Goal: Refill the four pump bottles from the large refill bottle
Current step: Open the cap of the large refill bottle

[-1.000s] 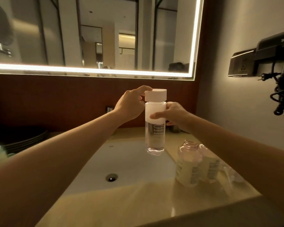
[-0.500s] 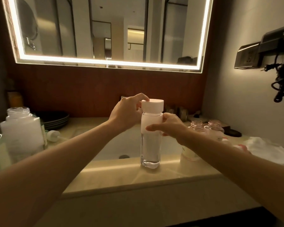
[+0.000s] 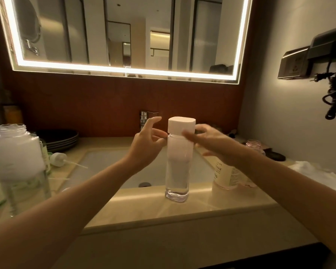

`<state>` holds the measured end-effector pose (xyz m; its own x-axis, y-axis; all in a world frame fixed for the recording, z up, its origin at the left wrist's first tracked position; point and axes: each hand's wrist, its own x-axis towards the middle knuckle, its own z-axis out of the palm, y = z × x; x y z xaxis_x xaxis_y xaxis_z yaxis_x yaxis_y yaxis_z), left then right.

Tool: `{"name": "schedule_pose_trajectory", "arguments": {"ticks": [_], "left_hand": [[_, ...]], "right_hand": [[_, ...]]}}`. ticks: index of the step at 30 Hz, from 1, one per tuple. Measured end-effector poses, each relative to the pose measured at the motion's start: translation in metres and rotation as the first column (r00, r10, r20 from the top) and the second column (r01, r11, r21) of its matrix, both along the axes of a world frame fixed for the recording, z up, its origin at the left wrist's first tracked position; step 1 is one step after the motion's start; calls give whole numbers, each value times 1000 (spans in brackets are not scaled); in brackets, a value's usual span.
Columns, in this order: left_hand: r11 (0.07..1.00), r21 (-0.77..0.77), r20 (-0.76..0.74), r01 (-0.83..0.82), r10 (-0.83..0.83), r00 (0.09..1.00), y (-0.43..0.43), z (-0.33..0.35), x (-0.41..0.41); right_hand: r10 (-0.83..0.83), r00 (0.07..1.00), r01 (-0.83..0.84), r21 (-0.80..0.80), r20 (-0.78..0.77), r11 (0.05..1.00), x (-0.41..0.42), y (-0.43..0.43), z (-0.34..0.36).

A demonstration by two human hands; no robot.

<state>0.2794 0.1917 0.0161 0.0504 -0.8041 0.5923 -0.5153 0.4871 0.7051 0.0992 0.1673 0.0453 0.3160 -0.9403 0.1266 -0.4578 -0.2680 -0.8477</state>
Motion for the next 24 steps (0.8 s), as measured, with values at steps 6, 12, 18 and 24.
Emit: {"name": "schedule_pose_trajectory", "arguments": {"ticks": [6,12,18,24], "left_hand": [[909,295,-211,293,-237,948,-7,-36,-5],[964,187,-192,191,-154,969,-15,-50,-34],[990,106,-79,94,-86,993,-18,-52,-33],[996,75,-60,52,-47,997,-19,-55,-33]], "right_hand": [[-79,996,58,-348,-49,936,9,-6,27],[-69,976,-29,-437,-207,899,24,-10,36],[121,969,-175,-252,-217,952,15,-13,42],[-76,872,-161,-430,-483,888,22,-10,48]]}}
